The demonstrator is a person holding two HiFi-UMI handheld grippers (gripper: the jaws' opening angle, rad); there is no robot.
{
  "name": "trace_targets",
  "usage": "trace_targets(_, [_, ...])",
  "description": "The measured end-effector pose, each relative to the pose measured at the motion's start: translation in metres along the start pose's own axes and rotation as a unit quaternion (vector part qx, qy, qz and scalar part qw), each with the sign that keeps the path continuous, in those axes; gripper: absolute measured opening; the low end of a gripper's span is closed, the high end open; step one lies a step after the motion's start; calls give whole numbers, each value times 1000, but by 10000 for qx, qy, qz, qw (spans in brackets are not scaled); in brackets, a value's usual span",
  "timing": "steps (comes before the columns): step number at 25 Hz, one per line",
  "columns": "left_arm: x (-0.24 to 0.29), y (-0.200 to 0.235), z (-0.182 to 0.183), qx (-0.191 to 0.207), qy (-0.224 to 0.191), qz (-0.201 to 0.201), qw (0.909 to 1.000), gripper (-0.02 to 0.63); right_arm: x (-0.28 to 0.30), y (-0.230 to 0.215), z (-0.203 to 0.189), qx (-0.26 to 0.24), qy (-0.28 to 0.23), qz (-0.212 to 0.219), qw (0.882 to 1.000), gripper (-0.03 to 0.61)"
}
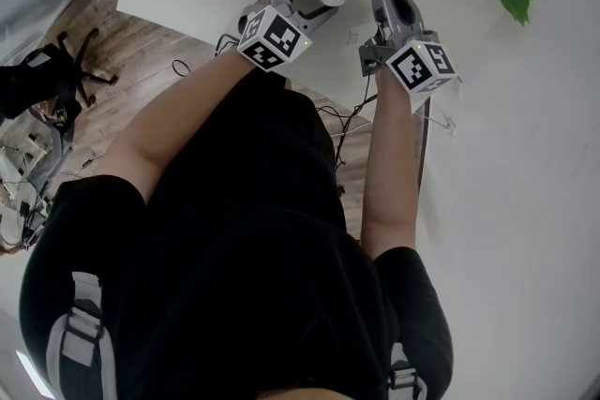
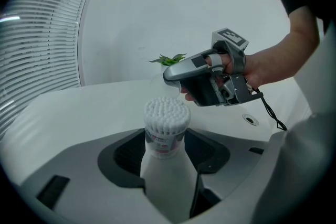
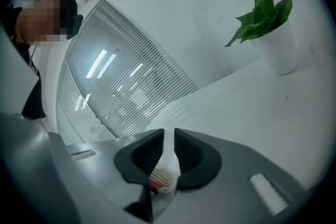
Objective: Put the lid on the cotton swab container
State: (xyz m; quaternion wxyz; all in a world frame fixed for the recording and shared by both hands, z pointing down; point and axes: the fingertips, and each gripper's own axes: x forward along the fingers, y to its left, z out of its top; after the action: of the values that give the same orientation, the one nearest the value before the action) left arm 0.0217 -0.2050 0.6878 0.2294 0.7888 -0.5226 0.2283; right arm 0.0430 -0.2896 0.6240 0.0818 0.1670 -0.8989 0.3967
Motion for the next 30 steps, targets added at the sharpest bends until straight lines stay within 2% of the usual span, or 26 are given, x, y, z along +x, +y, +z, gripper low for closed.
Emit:
trace_targets(14, [0,1,0,22,-19,42,10000,241,-10,27,1,-439,-81,349,9984,71])
trace_targets(16, [0,0,0,7,-23,52,10000,241,-10,36,1,-507,-94,448,9977,92])
trace_targets(24, [1,1,2,4,-57,97,9999,241,-9,53,-9,-697,33,610,9957,115])
trace_targets(30, [0,0,1,10,-70,131,9999,241,-9,63,-20,-1035,228,669,9921,123])
